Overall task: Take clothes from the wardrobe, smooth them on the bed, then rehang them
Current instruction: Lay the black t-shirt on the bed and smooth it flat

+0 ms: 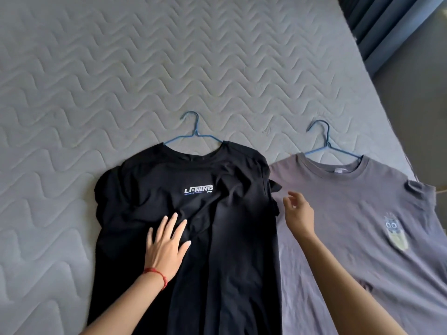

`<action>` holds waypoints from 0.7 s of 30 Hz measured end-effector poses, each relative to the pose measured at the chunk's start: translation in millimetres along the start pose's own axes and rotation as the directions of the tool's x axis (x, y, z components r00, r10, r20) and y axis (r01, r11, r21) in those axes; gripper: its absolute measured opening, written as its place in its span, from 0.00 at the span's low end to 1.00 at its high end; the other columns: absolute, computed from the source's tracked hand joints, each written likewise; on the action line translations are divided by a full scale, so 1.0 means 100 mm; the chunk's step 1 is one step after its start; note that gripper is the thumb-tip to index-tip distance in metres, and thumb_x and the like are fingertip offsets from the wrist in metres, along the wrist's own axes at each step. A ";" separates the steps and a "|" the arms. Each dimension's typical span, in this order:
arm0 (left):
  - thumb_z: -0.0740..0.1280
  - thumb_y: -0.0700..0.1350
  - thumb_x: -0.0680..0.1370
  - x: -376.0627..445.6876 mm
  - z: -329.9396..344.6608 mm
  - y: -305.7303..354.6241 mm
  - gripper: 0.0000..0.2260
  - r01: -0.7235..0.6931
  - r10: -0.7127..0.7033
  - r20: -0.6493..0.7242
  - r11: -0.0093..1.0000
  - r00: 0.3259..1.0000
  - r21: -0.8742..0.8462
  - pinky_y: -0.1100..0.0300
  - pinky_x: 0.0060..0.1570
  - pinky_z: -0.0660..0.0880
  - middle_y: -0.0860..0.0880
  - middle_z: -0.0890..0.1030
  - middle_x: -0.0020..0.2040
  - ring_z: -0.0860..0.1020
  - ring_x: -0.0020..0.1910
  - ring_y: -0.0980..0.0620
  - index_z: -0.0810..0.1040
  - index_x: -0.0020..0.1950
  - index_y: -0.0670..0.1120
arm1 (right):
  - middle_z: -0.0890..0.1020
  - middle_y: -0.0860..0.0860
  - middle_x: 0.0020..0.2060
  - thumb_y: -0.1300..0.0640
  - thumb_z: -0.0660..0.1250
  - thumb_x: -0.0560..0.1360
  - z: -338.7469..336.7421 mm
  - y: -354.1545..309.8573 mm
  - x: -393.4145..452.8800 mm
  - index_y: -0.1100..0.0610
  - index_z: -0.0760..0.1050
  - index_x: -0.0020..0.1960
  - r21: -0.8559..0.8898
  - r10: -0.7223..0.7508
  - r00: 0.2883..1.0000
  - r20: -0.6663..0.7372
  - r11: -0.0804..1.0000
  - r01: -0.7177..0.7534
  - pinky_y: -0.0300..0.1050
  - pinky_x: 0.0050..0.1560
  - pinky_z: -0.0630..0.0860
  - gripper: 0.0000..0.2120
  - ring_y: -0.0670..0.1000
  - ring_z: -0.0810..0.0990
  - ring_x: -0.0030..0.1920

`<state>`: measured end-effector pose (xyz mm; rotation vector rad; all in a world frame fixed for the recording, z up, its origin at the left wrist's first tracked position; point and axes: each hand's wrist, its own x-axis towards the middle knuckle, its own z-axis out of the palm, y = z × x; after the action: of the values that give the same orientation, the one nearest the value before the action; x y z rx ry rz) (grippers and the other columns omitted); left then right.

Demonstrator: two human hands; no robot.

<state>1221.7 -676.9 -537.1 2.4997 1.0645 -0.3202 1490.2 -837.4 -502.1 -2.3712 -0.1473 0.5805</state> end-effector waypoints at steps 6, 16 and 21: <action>0.32 0.66 0.74 0.08 0.21 -0.10 0.37 -0.051 0.049 0.022 0.989 0.999 0.137 0.37 0.67 0.58 0.45 0.62 0.75 0.59 0.73 0.43 0.61 0.73 0.49 | 0.78 0.56 0.56 0.55 0.64 0.76 0.30 -0.05 0.31 0.57 0.68 0.67 -0.024 -0.083 0.996 -0.014 0.996 0.083 0.44 0.55 0.69 0.21 0.55 0.75 0.57; 0.37 0.63 0.77 0.09 0.21 -0.10 0.32 -0.031 0.018 0.079 0.985 0.997 0.167 0.36 0.64 0.63 0.43 0.66 0.72 0.64 0.71 0.43 0.63 0.72 0.48 | 0.79 0.51 0.44 0.55 0.63 0.76 0.27 -0.08 0.37 0.60 0.74 0.46 0.311 0.043 0.972 -0.233 0.950 0.032 0.36 0.46 0.68 0.08 0.48 0.75 0.46; 0.37 0.63 0.77 0.10 0.20 -0.10 0.31 -0.013 -0.004 0.104 0.986 0.995 0.164 0.36 0.63 0.64 0.43 0.67 0.72 0.65 0.70 0.43 0.62 0.72 0.49 | 0.75 0.52 0.38 0.58 0.61 0.77 -0.18 0.00 0.34 0.68 0.73 0.50 0.322 0.111 0.811 -0.575 0.942 0.099 0.37 0.44 0.65 0.11 0.51 0.72 0.43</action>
<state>1220.5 -673.0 -561.4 2.5967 1.0279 -0.5519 1528.9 -839.3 -502.5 -2.0969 0.2258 -0.1474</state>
